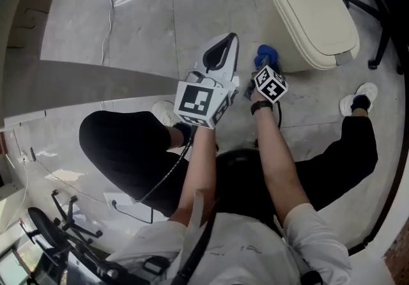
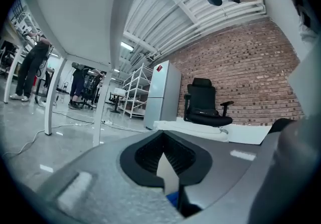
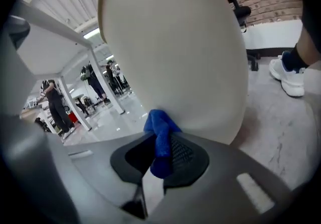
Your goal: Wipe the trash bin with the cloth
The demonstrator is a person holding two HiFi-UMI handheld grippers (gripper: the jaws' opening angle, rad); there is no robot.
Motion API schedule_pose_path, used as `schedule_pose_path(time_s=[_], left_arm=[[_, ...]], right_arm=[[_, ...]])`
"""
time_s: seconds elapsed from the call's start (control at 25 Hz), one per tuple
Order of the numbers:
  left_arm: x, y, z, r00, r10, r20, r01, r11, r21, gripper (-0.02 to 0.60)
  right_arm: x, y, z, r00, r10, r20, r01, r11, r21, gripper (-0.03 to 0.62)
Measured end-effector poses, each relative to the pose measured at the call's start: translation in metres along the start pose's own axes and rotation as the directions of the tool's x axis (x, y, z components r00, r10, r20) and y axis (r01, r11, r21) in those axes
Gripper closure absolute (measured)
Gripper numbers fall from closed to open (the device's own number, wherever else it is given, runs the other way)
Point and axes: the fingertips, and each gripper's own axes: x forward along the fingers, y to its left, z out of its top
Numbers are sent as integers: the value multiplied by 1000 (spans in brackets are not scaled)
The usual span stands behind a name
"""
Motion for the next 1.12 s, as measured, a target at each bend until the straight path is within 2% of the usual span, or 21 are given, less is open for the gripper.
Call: schedule_pose_path(time_s=[0.12, 0.2, 0.28, 0.36, 0.52, 0.6, 0.68, 0.76, 0.96, 1.04, 1.12], left_arm=[[0, 2, -1, 1000, 6, -11, -5, 1000, 6, 581], [1, 1, 2, 1000, 3, -12, -3, 1000, 19, 581], [4, -2, 5, 1000, -6, -6, 6, 1000, 25, 581], [4, -5, 6, 1000, -12, 0, 12, 1000, 22, 581], [2, -12, 12, 1000, -21, 14, 20, 1000, 24, 581], [1, -15, 18, 999, -22, 35, 21, 1000, 20, 581], [-1, -17, 25, 998, -19, 59, 19, 1000, 1, 581], [-4, -24, 32, 996, -38, 80, 39, 999, -12, 581], [-7, -41, 43, 990, -85, 112, 87, 996, -16, 581], [-6, -46, 41, 989, -94, 111, 96, 995, -20, 581], [-6, -51, 38, 989, -99, 113, 103, 994, -32, 581]], right_arm=[[18, -22, -38, 993, -51, -109, 47, 998, -41, 554], [25, -32, -53, 986, -54, -156, 41, 996, -84, 554], [26, -35, -55, 981, -39, -188, 16, 992, -122, 553], [18, -28, -44, 982, -9, -189, -10, 995, -100, 553], [-27, 9, 2, 990, 104, -94, -103, 995, 15, 553], [-66, 36, 33, 985, 170, -30, -168, 985, 43, 553], [-110, 68, 68, 962, 264, 66, -265, 964, 4, 554], [-149, 89, 102, 931, 325, 169, -318, 946, -68, 554], [-207, 115, 192, 843, 380, 380, -395, 918, -40, 554], [-210, 111, 210, 836, 368, 407, -384, 922, -45, 554], [-203, 99, 208, 853, 344, 391, -350, 935, -59, 554]])
